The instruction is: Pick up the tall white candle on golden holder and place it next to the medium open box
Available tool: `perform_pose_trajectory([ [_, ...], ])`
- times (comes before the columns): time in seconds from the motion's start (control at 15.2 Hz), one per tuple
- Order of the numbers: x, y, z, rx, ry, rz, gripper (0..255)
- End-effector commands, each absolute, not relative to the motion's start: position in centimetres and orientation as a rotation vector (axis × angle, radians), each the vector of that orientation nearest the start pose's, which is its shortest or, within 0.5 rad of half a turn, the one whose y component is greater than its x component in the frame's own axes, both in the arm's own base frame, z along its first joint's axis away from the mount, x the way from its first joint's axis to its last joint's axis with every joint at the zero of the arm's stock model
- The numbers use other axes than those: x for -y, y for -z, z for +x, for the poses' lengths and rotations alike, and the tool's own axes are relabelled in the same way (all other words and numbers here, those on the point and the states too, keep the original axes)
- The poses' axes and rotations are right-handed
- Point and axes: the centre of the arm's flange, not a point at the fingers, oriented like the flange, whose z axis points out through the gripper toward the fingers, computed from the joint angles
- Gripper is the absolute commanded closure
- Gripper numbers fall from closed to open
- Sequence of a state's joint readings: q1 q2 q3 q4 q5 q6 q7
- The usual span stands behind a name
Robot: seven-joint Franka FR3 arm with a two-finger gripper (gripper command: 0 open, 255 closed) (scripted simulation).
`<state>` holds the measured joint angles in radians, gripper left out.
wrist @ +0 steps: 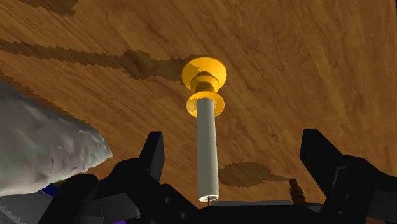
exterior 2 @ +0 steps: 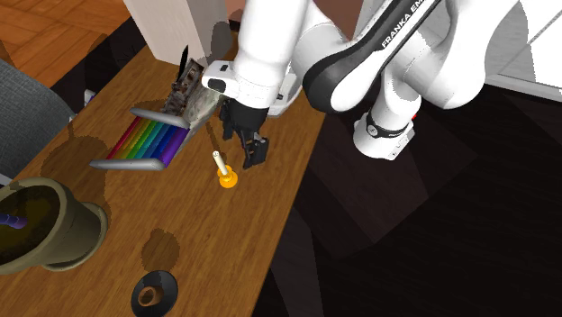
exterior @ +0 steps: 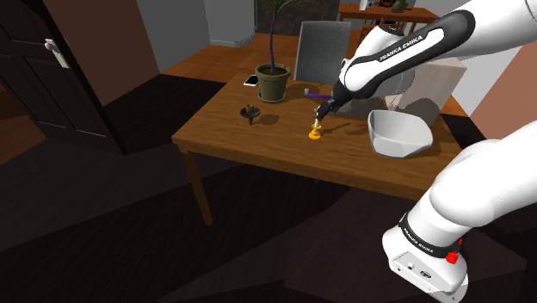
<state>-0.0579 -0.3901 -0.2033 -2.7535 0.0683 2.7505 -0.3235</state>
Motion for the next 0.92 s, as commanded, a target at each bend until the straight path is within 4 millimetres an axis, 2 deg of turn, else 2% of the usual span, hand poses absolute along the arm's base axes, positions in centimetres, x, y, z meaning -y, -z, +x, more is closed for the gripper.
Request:
perform_pose_trajectory([
  [0.0,11.6,-35.3,40.6,-0.015,0.676,-3.081,0],
  [0.07,11.6,-35.3,40.6,-0.015,0.677,-3.081,0],
  [0.53,11.7,-31.6,42.3,-0.015,0.677,-3.081,0],
  [0.86,11.7,-31.6,42.3,-0.015,0.677,-3.081,0],
])
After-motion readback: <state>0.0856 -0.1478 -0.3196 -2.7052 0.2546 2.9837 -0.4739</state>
